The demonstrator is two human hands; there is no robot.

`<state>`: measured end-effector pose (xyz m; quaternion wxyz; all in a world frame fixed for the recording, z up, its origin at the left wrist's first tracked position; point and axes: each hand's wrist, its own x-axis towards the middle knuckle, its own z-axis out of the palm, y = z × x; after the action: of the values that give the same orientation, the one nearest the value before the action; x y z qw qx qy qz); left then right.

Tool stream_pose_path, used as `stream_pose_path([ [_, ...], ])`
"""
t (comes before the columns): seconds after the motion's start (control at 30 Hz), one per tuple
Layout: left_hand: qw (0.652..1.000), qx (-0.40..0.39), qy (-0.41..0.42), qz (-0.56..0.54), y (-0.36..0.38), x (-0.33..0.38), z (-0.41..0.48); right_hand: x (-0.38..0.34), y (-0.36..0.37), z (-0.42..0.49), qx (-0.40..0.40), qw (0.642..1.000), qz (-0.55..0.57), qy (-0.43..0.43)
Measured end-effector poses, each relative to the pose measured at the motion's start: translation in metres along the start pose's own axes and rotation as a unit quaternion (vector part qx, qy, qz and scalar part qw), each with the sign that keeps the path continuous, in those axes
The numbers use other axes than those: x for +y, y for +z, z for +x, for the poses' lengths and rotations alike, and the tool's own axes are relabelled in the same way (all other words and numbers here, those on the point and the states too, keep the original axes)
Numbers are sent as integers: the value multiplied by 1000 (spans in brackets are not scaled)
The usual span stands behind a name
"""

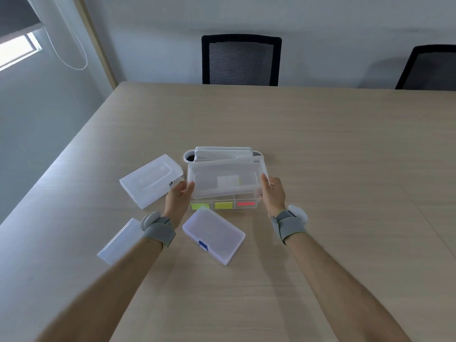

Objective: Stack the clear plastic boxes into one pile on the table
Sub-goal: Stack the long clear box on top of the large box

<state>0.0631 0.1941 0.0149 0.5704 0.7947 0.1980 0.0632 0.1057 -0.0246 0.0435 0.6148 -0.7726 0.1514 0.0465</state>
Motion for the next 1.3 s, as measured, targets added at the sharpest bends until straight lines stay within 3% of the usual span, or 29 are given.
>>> stream_pose_path([
  [0.1, 1000, 4, -16, -4, -3, -1, 4, -2, -1, 0, -33, 995, -92, -26],
  [0.3, 999, 14, -37, 22, -4, -8, 9, 2, 1, 6, -50, 987, -147, -38],
  [0.73, 998, 16, -57, 18, -2, -7, 11, 14, 3, 8, -48, 990, -129, 14],
  [1.3, 995, 11, -101, -5, -5, -3, 10, 14, 7, 3, -29, 990, -135, 20],
])
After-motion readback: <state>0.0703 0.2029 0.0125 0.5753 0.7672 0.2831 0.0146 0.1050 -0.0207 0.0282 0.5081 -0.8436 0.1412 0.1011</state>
